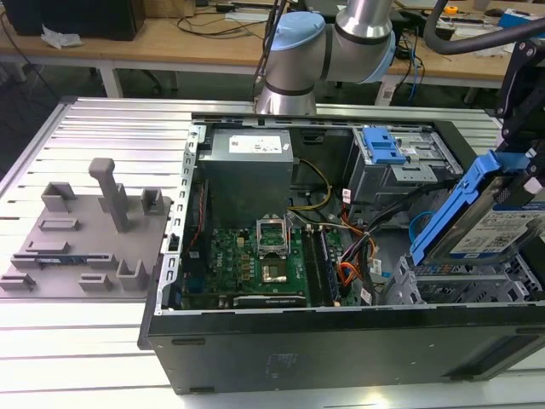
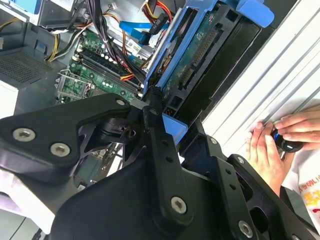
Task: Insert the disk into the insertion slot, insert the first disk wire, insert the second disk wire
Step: 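Insert the disk into the insertion slot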
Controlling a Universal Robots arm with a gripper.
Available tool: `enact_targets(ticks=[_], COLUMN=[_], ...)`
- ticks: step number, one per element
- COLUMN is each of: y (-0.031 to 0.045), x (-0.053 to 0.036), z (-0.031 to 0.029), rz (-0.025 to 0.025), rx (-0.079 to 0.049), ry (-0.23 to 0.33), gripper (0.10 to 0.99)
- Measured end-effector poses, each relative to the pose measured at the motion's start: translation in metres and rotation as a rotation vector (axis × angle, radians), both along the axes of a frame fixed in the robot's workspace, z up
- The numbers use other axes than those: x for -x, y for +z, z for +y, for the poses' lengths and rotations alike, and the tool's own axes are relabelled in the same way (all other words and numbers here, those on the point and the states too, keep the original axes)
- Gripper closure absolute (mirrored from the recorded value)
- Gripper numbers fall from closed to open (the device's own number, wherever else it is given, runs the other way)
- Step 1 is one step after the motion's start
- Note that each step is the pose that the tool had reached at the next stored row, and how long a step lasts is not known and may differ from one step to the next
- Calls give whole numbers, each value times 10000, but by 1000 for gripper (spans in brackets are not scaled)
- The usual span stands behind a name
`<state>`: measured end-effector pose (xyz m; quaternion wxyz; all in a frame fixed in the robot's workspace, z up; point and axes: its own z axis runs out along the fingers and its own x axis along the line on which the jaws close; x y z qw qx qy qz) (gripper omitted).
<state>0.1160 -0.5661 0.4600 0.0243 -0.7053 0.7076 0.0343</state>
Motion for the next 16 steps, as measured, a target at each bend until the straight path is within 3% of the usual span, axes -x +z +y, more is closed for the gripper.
enact_targets(ticks=[16], y=[-192], x=[0], z=[-19], rz=[1], rx=[9], ry=[0], gripper=[722])
